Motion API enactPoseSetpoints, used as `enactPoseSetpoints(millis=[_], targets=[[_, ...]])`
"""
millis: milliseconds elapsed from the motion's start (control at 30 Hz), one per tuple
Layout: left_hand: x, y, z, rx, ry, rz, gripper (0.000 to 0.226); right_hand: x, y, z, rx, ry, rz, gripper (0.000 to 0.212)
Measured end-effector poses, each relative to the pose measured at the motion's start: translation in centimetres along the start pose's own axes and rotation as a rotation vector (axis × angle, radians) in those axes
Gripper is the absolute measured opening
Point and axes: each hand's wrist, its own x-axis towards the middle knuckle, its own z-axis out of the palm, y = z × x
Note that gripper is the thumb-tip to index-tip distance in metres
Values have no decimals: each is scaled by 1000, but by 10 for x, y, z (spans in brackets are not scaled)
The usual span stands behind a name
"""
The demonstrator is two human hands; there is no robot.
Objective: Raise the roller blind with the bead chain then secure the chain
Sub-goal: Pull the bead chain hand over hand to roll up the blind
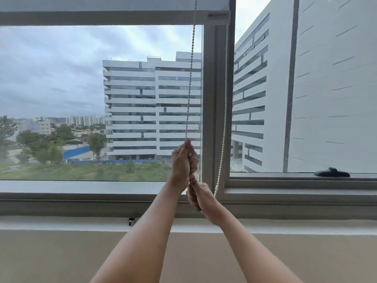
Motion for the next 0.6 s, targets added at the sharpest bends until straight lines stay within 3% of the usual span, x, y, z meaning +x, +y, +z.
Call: enactPoseSetpoints(millis=[133, 333, 500, 600], targets=[[-13, -9, -7, 3, 11, -31, 44, -3, 9, -11, -145, -35, 43, 49], [-15, -6, -4, 25, 29, -35, 44, -6, -3, -23, -161, -151, 170, 46], [-18, -3, -2, 20, 28, -35, 45, 4, -41, -45, -172, -364, 326, 8], [-19, -4, 3, 34, 39, -23, 48, 16, -86, -54, -333, -421, 283, 24]])
